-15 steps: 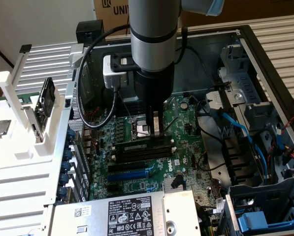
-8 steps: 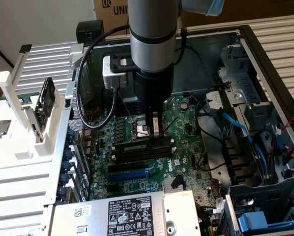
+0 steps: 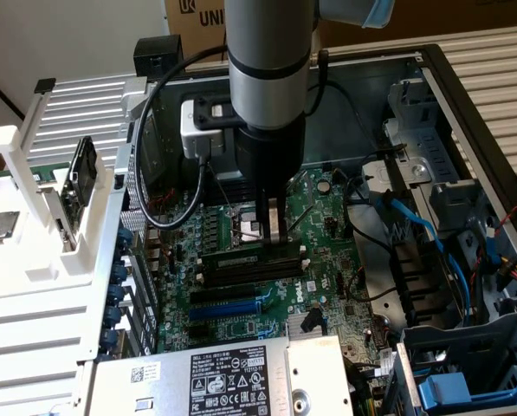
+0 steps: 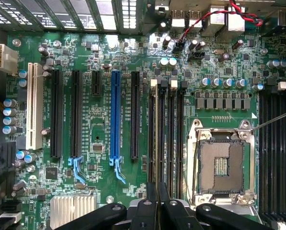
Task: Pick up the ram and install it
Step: 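Insert the ram into the slot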
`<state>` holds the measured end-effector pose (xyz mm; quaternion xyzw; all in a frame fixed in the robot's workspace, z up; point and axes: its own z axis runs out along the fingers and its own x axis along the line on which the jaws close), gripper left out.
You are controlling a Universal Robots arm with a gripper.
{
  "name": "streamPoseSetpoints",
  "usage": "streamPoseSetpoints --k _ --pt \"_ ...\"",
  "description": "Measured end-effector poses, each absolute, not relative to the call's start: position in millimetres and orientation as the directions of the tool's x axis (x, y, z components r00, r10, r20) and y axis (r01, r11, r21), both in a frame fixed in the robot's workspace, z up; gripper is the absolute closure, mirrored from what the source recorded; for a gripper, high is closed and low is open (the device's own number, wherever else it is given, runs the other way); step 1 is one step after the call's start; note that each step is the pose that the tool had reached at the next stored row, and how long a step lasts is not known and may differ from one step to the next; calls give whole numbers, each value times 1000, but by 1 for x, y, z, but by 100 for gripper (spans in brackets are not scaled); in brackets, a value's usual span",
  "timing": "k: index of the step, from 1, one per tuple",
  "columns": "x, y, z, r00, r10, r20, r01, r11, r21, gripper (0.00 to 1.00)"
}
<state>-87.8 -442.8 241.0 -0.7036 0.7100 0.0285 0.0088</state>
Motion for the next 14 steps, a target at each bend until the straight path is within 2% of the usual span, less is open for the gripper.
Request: streamPoseSetpoints --k 14 --pt "-87 -443 240 -20 -998 -53 -999 18 31 88"
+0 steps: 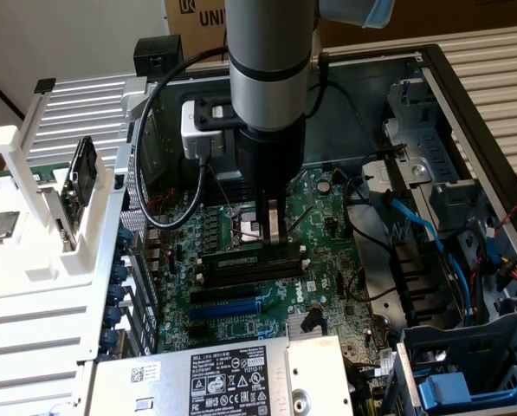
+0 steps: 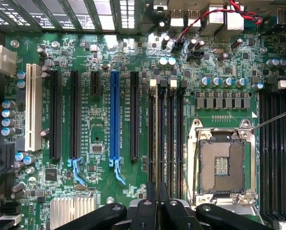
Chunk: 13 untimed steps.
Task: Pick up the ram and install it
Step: 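Insert the ram into the slot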
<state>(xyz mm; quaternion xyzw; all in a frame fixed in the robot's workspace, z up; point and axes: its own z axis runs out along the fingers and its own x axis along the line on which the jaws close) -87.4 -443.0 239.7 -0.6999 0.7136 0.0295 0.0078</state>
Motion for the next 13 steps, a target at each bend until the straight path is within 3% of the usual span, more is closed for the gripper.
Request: streamPoseSetpoints --k 13 --pt "-87 -443 239 -22 -998 -53 -999 20 38 88"
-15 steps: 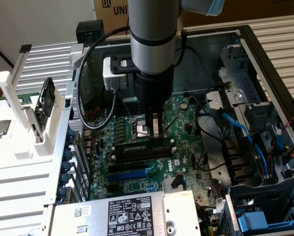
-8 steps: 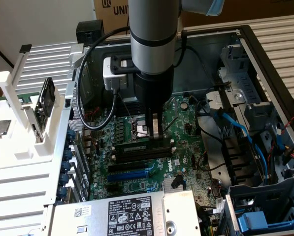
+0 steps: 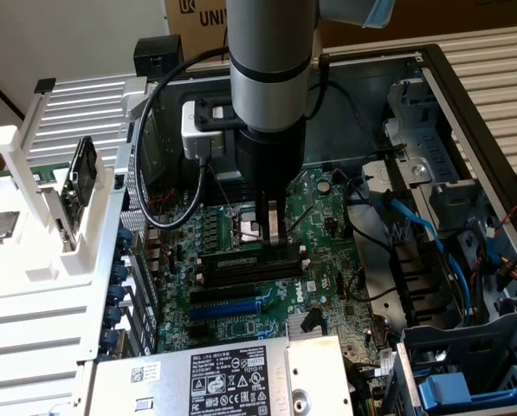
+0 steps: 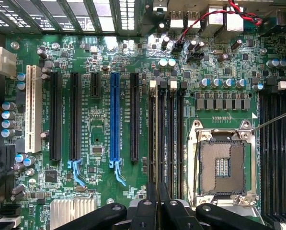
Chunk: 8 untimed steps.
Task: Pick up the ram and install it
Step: 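Insert the ram into the slot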
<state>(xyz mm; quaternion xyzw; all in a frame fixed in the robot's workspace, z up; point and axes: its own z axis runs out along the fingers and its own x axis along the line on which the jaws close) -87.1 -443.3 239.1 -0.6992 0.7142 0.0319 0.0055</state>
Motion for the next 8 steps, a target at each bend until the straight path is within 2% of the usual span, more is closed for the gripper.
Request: streamPoseSetpoints --k 8 --pt "-86 -443 239 -22 -998 -52 -999 20 38 88"
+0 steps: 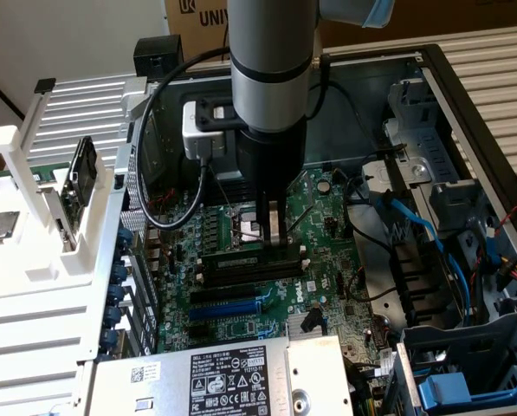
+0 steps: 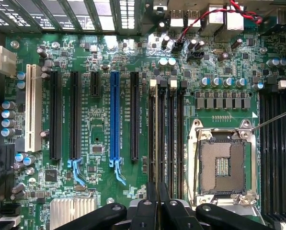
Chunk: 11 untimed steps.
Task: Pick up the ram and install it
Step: 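Insert the ram into the slot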
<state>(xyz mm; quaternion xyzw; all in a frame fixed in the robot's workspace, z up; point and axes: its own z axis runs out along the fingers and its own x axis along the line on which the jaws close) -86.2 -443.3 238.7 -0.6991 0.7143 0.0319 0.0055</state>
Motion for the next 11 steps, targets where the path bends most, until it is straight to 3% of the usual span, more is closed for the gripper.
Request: streamPoseSetpoints --k 11 --pt "-86 -443 236 -23 -998 -52 -999 21 38 88"
